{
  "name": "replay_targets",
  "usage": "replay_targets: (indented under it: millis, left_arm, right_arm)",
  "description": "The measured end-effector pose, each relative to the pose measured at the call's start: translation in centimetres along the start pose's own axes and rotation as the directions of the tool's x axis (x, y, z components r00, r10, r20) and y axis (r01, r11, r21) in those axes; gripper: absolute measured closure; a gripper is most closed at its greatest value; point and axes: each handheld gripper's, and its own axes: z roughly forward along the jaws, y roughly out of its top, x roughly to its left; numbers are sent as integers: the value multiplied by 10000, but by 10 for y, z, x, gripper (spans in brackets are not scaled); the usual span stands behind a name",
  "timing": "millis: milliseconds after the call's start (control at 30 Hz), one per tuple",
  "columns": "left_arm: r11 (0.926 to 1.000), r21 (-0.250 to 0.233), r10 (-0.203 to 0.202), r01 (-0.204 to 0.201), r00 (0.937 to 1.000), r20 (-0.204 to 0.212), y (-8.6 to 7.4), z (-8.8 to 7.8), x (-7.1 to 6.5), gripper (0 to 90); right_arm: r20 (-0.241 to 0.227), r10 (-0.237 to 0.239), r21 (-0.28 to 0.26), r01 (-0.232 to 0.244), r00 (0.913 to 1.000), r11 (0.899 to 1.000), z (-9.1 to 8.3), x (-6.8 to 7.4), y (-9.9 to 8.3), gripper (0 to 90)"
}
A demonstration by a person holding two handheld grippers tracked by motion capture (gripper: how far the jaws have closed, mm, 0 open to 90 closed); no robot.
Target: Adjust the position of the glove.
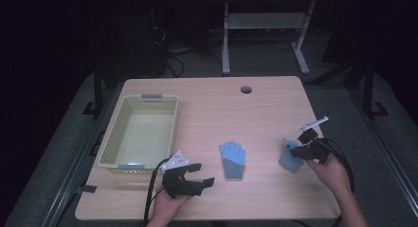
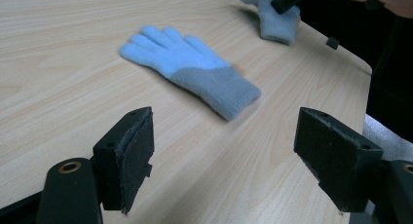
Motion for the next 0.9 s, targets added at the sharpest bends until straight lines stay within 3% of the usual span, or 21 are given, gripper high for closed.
replay_targets:
  millis: [267, 567, 667, 900]
  left_arm:
    - [10000, 4, 5, -5, 10000, -18, 0, -1, 0, 221]
    - [10000, 5, -22, 22, 10000, -12, 0, -1, -1, 221]
    - [10000, -33, -9, 9, 10000, -14, 1, -2, 0, 221]
    - [9999, -102, -79, 79, 10000, -26, 1, -3, 0, 221]
  right_arm:
    - [-63, -462, -411, 459, 9989, 9981, -16, 11, 11, 813]
    - [-456, -1263, -919, 1217, 9909, 9883, -30, 38, 35, 813]
    - [-709, -1693, -1032, 1616, 9830, 9814, -32, 50, 46, 812]
    - [-991, -2095, -1051, 1992, 9728, 9743, -28, 67, 61, 811]
